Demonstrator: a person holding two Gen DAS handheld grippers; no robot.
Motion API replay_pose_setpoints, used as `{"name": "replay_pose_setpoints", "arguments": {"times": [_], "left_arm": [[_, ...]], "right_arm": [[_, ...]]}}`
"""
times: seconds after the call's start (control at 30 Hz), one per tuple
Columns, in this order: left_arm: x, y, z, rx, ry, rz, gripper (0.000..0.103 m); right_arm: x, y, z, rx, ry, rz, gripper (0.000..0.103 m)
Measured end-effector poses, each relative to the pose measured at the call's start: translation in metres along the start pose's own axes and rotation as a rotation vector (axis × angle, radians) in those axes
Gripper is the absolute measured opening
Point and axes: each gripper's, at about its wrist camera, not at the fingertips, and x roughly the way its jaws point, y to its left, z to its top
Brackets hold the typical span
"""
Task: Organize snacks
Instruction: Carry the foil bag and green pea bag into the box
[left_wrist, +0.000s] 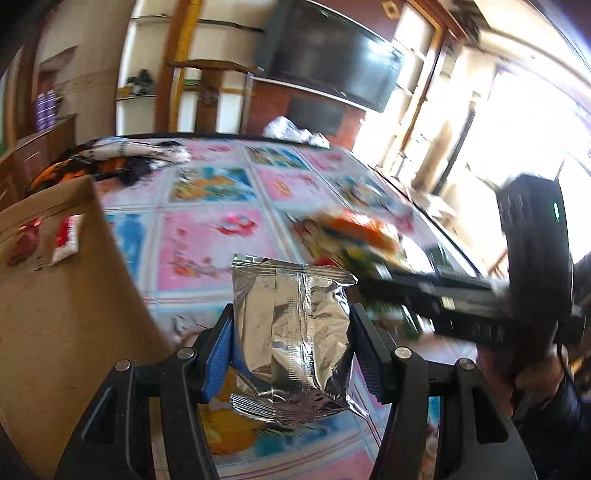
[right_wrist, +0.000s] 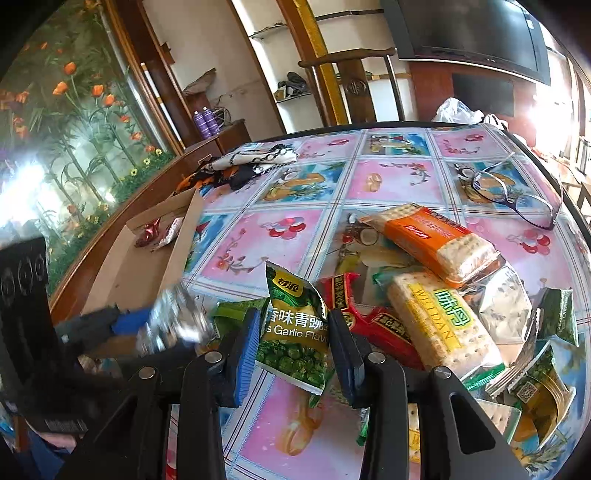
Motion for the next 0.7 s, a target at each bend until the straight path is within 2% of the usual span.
{"name": "replay_pose_setpoints", "arguments": {"times": [0.1,0.2,0.3,0.57,0.7], "left_arm": [[-0.006,0.015,0.004,-0.061,-0.030,0.037,0.058],[-0.008,0.029,0.007,-0.119,-0.036,0.029,0.058],[-0.007,0.031,0.009,-0.113,-0.047,0.078,0.058],[-0.016,0.041,0.008,-0.135,-0.069,0.090,0.058],[-0.025,0.056,0.012,-0.175,-0.102,0.121,0.059]], "right_arm": [[0.002,0.006,-0.002,-0.018,0.003,0.008,0.040],[0.000,0.009,-0.003,-0.032,-0.009,0.023,0.040],[0.000,0.012,-0.004,-0.039,-0.011,0.034,0.040],[0.001,0.016,-0.006,-0.051,-0.014,0.043,0.040],[0.000,0.016,-0.006,-0.053,-0.018,0.048,0.040]]}}
